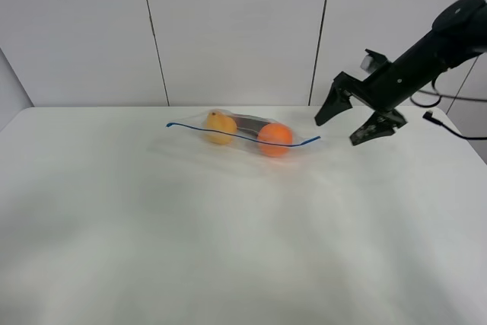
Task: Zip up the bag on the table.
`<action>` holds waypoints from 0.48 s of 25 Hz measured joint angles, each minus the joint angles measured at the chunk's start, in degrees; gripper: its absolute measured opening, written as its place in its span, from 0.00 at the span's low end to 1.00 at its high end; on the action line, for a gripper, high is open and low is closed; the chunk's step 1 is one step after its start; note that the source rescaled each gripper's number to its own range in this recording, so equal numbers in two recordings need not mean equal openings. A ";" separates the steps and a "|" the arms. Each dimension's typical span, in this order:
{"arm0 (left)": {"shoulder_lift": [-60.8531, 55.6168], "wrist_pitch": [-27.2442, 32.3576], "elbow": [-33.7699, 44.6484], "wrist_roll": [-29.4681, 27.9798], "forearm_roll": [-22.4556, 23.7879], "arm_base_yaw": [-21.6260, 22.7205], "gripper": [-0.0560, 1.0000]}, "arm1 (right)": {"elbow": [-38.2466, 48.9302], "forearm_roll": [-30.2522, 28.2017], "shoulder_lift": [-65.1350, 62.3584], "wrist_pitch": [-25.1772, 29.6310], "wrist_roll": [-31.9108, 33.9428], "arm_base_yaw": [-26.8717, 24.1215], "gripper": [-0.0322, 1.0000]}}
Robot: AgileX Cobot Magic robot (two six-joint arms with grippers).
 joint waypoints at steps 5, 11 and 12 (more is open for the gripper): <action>0.00 0.00 0.00 0.00 0.00 0.00 1.00 | -1.43 -24.02 -2.49 0.20 7.90 -0.14 1.00; 0.12 0.00 0.00 0.00 0.00 0.00 1.00 | 1.95 -27.75 -5.78 0.20 10.42 -0.70 1.00; 0.12 0.00 0.00 0.00 0.00 0.00 1.00 | 3.37 -27.49 -6.89 0.20 10.42 -0.70 1.00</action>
